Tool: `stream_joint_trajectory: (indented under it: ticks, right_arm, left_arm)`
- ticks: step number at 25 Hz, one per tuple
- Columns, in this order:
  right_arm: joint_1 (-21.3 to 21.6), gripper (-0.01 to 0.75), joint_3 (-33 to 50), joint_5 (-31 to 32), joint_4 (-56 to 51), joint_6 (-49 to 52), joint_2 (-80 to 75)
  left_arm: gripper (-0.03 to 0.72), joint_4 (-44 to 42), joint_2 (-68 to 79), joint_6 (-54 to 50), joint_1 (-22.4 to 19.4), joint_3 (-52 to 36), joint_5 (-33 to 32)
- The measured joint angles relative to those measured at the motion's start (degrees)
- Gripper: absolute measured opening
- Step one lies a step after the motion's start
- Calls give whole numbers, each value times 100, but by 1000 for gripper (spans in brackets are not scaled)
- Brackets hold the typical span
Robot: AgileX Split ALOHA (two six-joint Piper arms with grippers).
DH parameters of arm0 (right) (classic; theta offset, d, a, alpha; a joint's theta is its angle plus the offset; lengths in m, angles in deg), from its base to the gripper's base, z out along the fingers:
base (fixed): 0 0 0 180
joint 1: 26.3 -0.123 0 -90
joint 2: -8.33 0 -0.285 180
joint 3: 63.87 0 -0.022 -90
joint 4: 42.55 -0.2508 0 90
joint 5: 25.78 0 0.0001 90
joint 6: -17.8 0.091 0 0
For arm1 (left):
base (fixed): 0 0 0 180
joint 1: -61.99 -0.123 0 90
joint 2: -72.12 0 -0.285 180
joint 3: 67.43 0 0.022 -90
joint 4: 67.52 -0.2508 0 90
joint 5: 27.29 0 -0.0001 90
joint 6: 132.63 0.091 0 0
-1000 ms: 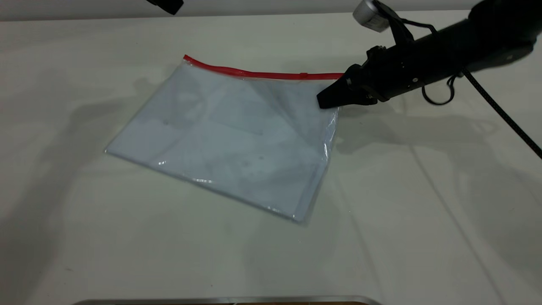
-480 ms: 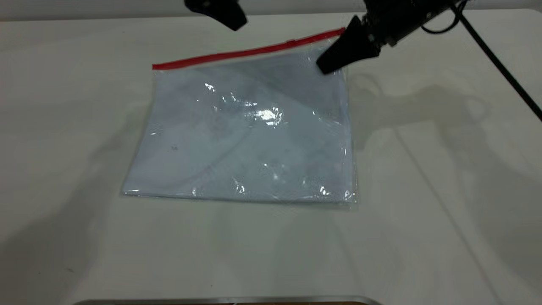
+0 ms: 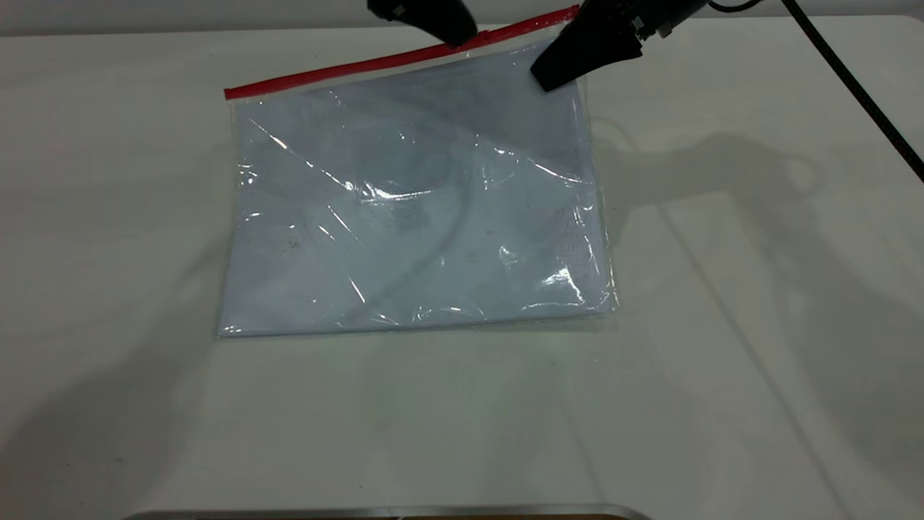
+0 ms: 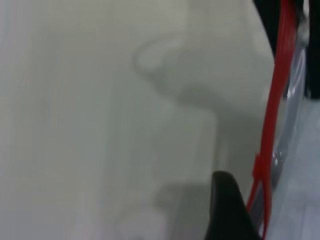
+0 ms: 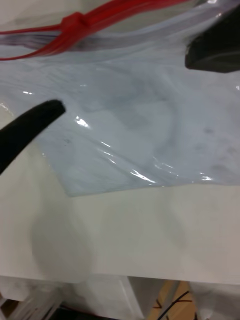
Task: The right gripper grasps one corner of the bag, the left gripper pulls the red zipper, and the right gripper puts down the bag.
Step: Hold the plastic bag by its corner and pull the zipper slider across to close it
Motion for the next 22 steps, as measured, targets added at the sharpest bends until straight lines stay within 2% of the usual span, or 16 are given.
stream_joint_trajectory:
  ticks: [8, 22]
  right_arm:
    - [-113, 34, -6, 14, 86, 2, 3]
    - [-164, 34, -6, 62, 113, -11, 289]
  left_arm:
    - [430, 126, 0, 24, 11, 0, -38]
    - [425, 131, 0, 24, 13, 0, -146]
